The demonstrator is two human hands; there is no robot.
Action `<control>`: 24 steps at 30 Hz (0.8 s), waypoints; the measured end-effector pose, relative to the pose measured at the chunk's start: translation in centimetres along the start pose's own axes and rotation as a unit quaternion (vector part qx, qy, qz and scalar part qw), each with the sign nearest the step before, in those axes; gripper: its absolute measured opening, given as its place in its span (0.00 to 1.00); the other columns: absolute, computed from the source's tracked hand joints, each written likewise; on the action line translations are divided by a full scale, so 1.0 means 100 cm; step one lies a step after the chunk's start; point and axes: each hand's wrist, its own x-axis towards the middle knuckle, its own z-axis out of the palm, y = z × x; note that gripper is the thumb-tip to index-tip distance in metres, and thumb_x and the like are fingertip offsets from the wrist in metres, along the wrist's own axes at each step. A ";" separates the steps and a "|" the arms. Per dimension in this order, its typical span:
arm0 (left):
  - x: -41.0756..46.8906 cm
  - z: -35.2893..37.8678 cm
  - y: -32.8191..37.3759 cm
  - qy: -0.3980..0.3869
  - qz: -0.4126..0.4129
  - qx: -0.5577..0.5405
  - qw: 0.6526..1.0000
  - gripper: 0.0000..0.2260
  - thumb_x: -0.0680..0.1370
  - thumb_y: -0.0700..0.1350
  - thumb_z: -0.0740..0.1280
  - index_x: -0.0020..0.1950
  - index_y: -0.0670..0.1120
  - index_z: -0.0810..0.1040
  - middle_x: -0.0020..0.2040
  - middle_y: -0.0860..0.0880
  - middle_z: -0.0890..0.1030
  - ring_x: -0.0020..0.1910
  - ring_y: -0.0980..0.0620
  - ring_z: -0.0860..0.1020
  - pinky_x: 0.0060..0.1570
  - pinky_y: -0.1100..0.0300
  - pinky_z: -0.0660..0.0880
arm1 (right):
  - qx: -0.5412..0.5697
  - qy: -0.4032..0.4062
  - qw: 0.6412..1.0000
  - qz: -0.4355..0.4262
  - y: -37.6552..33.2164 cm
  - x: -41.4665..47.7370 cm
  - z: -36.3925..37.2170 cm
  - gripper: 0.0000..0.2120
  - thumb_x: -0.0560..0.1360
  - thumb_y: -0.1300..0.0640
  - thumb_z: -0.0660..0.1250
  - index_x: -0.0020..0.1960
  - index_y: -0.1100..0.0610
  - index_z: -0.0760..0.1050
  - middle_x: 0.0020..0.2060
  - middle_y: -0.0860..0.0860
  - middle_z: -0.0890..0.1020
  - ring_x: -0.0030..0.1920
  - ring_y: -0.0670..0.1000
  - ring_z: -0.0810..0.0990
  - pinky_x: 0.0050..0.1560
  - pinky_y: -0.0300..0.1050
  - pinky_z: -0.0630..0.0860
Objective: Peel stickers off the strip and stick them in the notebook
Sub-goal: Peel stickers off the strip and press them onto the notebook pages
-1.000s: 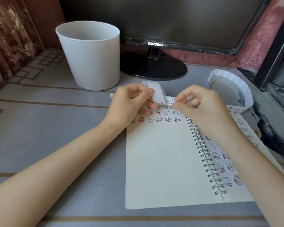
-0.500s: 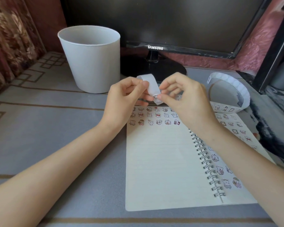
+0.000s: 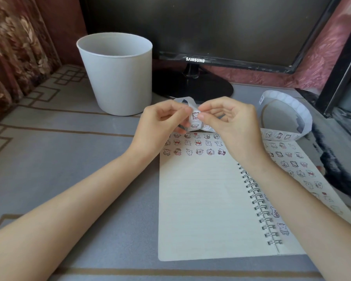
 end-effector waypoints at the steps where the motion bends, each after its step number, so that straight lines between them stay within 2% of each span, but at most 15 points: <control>1: 0.000 0.000 0.000 -0.001 0.001 0.002 1.000 0.06 0.78 0.40 0.67 0.42 0.43 0.81 0.36 0.47 0.80 0.37 0.53 0.80 0.41 0.61 0.79 | -0.003 -0.001 1.000 -0.003 0.000 0.000 0.000 0.06 0.70 0.62 0.73 0.43 0.52 0.81 0.38 0.45 0.83 0.39 0.43 0.80 0.45 0.35 0.76; 6: -0.001 0.001 0.000 -0.001 -0.004 0.008 1.000 0.06 0.78 0.40 0.67 0.41 0.43 0.81 0.37 0.45 0.81 0.37 0.54 0.80 0.41 0.59 0.80 | -0.007 -0.010 1.000 -0.005 0.000 -0.002 0.002 0.04 0.71 0.62 0.73 0.43 0.54 0.80 0.37 0.47 0.83 0.40 0.46 0.81 0.44 0.37 0.77; 12: 0.001 0.001 -0.003 0.006 -0.013 0.005 1.000 0.06 0.77 0.41 0.68 0.41 0.43 0.81 0.34 0.50 0.81 0.36 0.54 0.80 0.40 0.59 0.79 | -0.010 -0.014 1.000 -0.004 0.001 -0.003 0.003 0.03 0.71 0.62 0.73 0.44 0.56 0.81 0.37 0.49 0.82 0.39 0.50 0.81 0.41 0.36 0.76; 15: 0.000 0.001 -0.002 0.006 -0.012 0.010 1.000 0.06 0.77 0.41 0.67 0.41 0.43 0.81 0.35 0.49 0.81 0.36 0.55 0.80 0.41 0.60 0.80 | -0.009 -0.014 1.000 -0.006 0.001 -0.002 0.003 0.03 0.71 0.63 0.73 0.44 0.57 0.81 0.37 0.50 0.83 0.38 0.48 0.81 0.41 0.34 0.75; 20: -0.001 0.002 -0.002 0.007 -0.016 0.015 1.000 0.06 0.77 0.42 0.67 0.42 0.42 0.81 0.37 0.45 0.82 0.38 0.52 0.81 0.45 0.54 0.80 | 0.001 -0.021 1.000 -0.006 0.001 -0.003 0.002 0.03 0.71 0.63 0.72 0.44 0.58 0.81 0.37 0.49 0.83 0.37 0.43 0.80 0.40 0.32 0.74; 24: -0.002 0.003 0.000 0.011 -0.023 0.022 0.999 0.06 0.77 0.42 0.67 0.42 0.43 0.81 0.35 0.46 0.82 0.38 0.53 0.82 0.45 0.54 0.81 | 0.000 -0.028 1.000 -0.006 0.002 -0.004 0.002 0.03 0.71 0.63 0.72 0.44 0.59 0.81 0.37 0.50 0.83 0.36 0.42 0.79 0.39 0.31 0.73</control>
